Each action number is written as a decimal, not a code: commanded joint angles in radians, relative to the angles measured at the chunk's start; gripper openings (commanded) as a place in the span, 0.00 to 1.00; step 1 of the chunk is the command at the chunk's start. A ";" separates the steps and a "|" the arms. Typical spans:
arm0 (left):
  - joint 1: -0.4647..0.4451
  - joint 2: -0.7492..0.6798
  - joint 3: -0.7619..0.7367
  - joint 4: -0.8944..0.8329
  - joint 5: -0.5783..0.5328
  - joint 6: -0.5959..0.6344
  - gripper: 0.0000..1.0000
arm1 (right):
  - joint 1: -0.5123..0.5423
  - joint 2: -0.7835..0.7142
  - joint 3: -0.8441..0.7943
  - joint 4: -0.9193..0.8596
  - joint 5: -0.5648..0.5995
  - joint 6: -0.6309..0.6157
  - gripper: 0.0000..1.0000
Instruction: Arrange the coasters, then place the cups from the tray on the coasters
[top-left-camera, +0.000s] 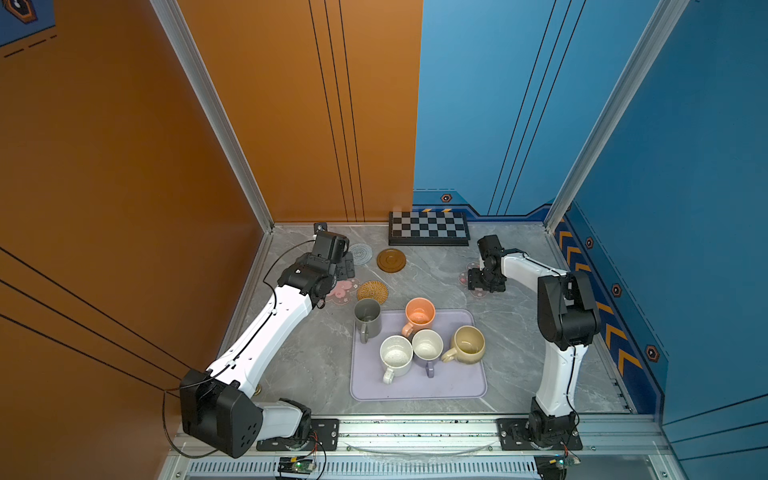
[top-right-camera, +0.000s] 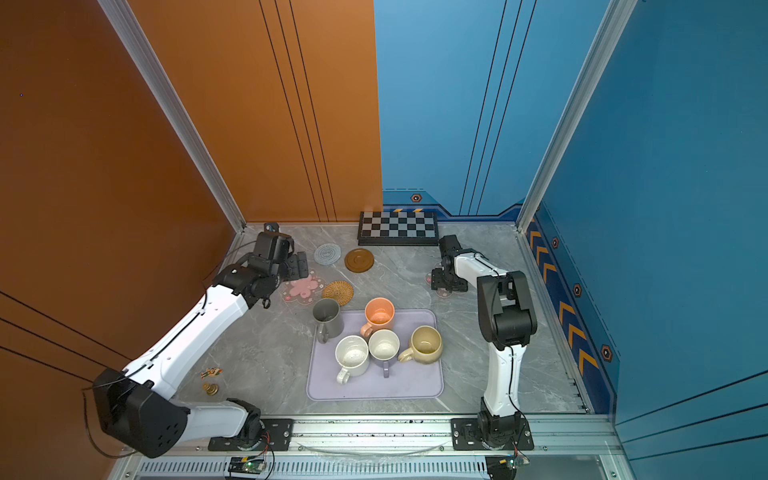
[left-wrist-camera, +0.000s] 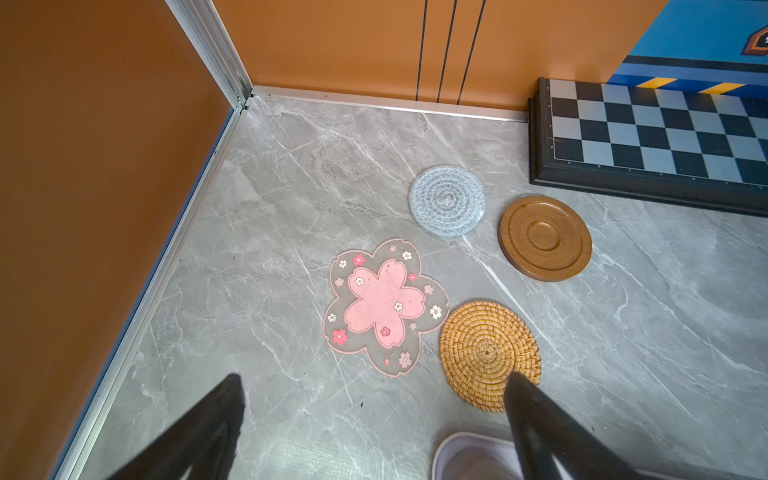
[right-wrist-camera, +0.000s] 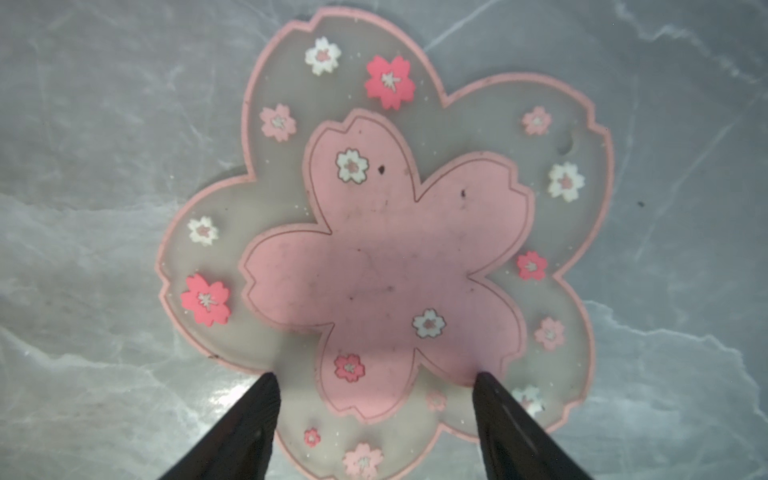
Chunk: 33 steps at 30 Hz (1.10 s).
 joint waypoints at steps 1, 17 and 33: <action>-0.008 -0.018 -0.012 -0.024 -0.018 -0.009 0.98 | -0.010 0.057 0.036 -0.005 0.026 0.038 0.76; -0.015 -0.005 0.004 -0.033 -0.008 -0.020 0.98 | -0.047 -0.006 0.026 0.024 -0.042 0.125 0.75; -0.039 0.011 0.016 -0.033 -0.024 -0.021 0.98 | 0.099 -0.073 -0.004 -0.082 0.104 0.037 0.75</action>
